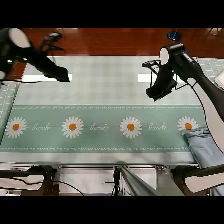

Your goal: Fold the shirts.

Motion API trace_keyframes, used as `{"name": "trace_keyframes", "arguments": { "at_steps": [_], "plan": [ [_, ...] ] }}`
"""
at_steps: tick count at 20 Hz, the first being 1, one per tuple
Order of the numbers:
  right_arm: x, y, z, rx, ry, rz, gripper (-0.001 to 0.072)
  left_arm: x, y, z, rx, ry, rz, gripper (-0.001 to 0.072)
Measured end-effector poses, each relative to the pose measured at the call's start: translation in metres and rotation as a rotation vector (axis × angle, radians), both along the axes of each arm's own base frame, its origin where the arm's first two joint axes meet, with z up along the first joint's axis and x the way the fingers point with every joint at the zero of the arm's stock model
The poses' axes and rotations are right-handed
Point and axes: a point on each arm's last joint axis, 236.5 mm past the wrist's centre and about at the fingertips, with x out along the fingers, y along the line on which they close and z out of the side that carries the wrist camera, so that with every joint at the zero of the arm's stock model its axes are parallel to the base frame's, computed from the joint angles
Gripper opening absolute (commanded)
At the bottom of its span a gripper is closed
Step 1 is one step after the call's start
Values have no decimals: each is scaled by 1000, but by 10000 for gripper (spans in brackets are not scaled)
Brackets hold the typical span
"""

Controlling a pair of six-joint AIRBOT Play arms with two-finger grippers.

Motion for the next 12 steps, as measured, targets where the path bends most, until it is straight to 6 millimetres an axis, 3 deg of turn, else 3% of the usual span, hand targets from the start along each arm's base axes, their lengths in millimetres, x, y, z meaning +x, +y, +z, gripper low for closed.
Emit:
{"name": "trace_keyframes", "arguments": {
  "at_steps": [2,3,4,5,7,12],
  "plan": [
    [0,1,-1,15,4,-11,281,-2,-6,-10,111,-1,-30,450],
    [3,2,-2,22,-9,-13,281,-2,-12,-12,142,-9,-43,342],
    [6,4,-3,32,-20,-15,281,0,-14,-13,167,-22,-52,300],
    [11,6,-3,40,-39,-17,281,0,-19,-14,174,-30,-59,307],
    [19,9,-5,57,-73,-17,282,2,-27,-15,165,-41,-60,418],
    [46,17,-5,92,-185,-5,282,7,-32,-21,94,-26,-21,421]
  ]
}}
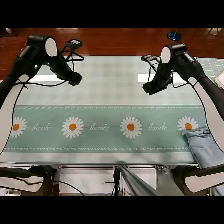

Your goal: Fold the shirts.

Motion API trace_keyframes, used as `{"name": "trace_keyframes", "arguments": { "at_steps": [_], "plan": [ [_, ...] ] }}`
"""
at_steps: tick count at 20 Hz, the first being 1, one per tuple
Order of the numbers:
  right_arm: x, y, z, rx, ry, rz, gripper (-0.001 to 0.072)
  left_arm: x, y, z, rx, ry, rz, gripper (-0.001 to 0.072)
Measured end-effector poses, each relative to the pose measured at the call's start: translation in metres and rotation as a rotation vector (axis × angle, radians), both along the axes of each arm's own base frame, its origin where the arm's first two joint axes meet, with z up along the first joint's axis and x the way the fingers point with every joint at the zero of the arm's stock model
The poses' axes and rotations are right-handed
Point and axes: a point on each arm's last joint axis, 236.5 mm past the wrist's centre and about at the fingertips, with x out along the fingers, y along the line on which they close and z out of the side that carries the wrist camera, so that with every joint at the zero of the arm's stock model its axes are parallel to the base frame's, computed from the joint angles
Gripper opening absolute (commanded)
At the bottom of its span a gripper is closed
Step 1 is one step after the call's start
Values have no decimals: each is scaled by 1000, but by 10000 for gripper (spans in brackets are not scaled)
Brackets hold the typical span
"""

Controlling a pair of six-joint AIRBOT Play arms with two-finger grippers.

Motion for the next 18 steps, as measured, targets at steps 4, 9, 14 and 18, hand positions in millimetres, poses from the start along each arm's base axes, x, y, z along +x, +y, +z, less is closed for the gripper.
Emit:
{"name": "trace_keyframes", "arguments": {
  "at_steps": [4,9,14,18],
  "plan": [
    [12,3,1,14,-49,4,283,0,-5,-9,-44,31,19,420],
    [16,5,1,22,-68,5,283,0,-8,-14,-58,46,23,420],
    [17,6,1,25,-73,5,283,0,-9,-15,-62,49,23,420],
    [18,6,1,25,-75,5,283,0,-9,-15,-63,49,23,420]
  ]
}}
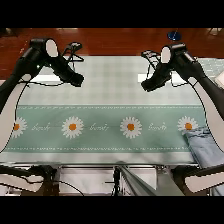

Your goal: Fold the shirts.

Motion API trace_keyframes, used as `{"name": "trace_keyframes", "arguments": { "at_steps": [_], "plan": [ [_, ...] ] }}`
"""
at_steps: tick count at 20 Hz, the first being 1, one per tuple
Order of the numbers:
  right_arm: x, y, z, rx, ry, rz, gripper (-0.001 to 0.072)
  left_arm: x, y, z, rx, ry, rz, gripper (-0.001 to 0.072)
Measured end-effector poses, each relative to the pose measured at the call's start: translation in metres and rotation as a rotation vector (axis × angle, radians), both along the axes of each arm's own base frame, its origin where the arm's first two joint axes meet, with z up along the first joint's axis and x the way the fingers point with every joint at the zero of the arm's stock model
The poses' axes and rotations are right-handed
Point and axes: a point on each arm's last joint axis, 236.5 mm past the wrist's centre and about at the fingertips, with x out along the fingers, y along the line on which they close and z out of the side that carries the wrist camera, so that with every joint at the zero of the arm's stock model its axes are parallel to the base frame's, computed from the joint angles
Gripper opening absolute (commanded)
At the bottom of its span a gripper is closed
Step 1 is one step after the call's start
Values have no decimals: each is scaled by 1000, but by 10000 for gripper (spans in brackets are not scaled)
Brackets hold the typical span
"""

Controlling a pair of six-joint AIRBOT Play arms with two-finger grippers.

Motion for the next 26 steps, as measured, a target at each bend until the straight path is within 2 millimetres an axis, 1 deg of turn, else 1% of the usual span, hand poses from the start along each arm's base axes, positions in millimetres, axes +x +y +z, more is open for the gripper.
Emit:
{"name": "trace_keyframes", "arguments": {
  "at_steps": [6,16,17,18,19,20,22,23,26],
  "plan": [
    [0,0,0,0,0,0,283,0,0,-5,2,10,0,420],
    [1,0,0,0,-3,0,286,-1,0,-30,16,63,1,420],
    [2,0,0,0,-6,1,309,-1,-1,-33,14,69,5,419],
    [2,-2,0,-8,-9,0,396,0,-1,-36,11,75,9,417],
    [4,-8,0,-31,-15,-4,426,0,-1,-38,12,81,14,415],
    [6,-18,1,-74,-25,-21,426,1,2,-40,12,85,36,409],
    [12,-44,7,-153,-56,-77,426,9,15,-35,19,59,103,401],
    [15,-54,11,-175,-76,-104,427,16,21,-27,11,26,137,401],
    [29,-75,31,-191,-162,-166,426,35,36,6,-24,-91,208,402]
  ]
}}
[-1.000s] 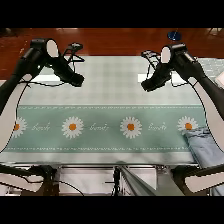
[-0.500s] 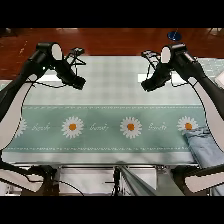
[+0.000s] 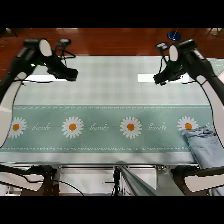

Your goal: Fold the shirts.

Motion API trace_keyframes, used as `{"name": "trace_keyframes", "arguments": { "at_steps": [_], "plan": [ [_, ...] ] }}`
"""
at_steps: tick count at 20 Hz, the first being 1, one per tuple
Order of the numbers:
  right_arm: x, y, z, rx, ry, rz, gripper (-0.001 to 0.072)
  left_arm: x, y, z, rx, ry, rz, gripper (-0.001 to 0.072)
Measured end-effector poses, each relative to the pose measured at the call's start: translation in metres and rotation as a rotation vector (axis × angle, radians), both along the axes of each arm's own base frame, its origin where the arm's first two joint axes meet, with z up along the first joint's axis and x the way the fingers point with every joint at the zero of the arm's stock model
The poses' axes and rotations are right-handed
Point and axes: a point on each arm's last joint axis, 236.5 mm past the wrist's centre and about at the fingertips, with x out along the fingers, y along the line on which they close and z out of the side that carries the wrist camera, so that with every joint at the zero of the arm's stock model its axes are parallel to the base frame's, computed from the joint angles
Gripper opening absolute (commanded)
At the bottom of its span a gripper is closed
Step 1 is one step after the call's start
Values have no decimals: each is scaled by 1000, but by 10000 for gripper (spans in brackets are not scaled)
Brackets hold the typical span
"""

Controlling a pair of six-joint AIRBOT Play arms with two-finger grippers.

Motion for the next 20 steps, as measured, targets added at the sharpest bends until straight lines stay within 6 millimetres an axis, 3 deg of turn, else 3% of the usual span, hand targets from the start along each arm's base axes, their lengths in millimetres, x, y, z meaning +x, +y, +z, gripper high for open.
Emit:
{"name": "trace_keyframes", "arguments": {
  "at_steps": [5,20],
  "plan": [
    [16,-13,26,1,-116,-25,427,10,10,26,-18,-84,43,401],
    [21,-17,35,-7,-151,-16,426,14,12,29,-21,-100,54,401]
  ]
}}
